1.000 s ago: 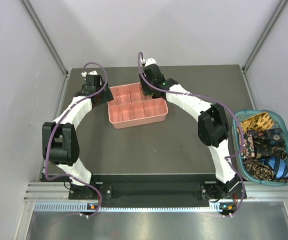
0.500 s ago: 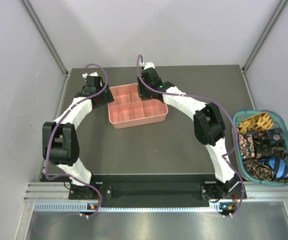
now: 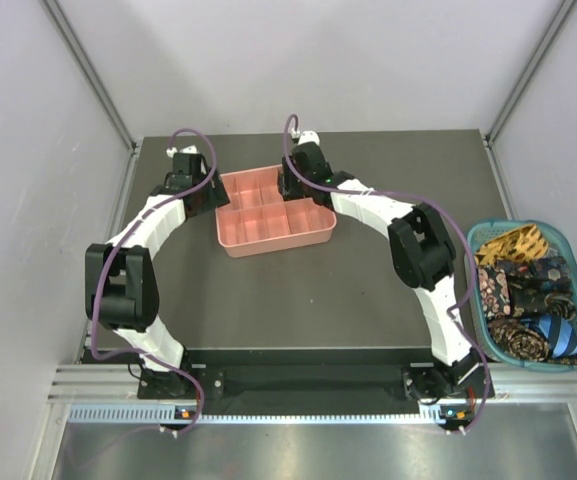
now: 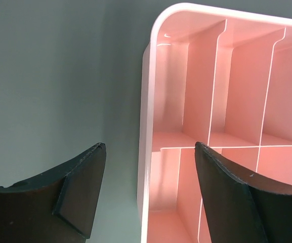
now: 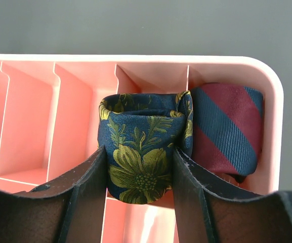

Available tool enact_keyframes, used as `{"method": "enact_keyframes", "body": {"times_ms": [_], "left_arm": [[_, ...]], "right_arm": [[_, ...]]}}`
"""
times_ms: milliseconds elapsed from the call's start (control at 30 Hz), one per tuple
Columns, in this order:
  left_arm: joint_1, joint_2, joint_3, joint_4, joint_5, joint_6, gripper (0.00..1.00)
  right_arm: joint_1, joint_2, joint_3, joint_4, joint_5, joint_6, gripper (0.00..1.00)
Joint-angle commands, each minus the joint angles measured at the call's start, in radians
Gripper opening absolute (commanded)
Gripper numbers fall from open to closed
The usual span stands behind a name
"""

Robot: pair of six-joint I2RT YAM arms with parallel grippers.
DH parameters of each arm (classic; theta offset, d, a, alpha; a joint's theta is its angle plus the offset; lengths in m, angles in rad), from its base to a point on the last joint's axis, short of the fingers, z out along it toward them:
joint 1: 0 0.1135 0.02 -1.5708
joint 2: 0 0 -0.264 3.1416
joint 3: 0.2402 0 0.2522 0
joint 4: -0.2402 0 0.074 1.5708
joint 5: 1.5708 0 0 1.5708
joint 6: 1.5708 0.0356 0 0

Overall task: Roll the ties
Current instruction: Place the rolled tie into the container

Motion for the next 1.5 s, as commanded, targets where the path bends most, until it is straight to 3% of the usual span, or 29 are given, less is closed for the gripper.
{"method": "enact_keyframes", "body": {"times_ms": [0,567,767,967,1067,1100,1133,1267,1467], "left_arm": [[0.0,0.009,0.001,0.049,0.021,0.013,0.75],[-0.02,0.059,0.038,0.031,0.036,0.023,0.73],[-0.041,0.087,0.047,0.032,0.044,0.026,0.66],[-0.061,0.087,0.049,0.036,0.011,0.029,0.65],[-0.062,0.082,0.049,0.036,0.011,0.025,0.65],[-0.064,0.081,0.047,0.037,0.01,0.025,0.65],[-0.064,0.081,0.049,0.036,0.01,0.025,0.65],[-0.066,0.082,0.05,0.037,0.011,0.023,0.64],[-0.07,0.072,0.047,0.034,0.005,0.022,0.64]], "right_arm": [[-0.019,0.044,-0.01,-0.16,0.008,-0.04,0.12],[-0.034,0.188,0.243,-0.58,0.042,-0.088,0.13],[-0.034,0.288,0.376,-0.654,0.067,-0.097,0.13],[-0.022,0.313,0.391,-0.674,0.117,-0.101,0.15],[-0.019,0.29,0.386,-0.668,0.084,-0.097,0.25],[-0.019,0.27,0.375,-0.66,0.076,-0.091,0.4],[-0.018,0.249,0.359,-0.619,0.073,-0.083,0.44],[-0.017,0.117,0.271,-0.533,0.045,-0.066,0.52],[-0.018,0.061,0.271,-0.505,0.021,-0.066,0.68]]}}
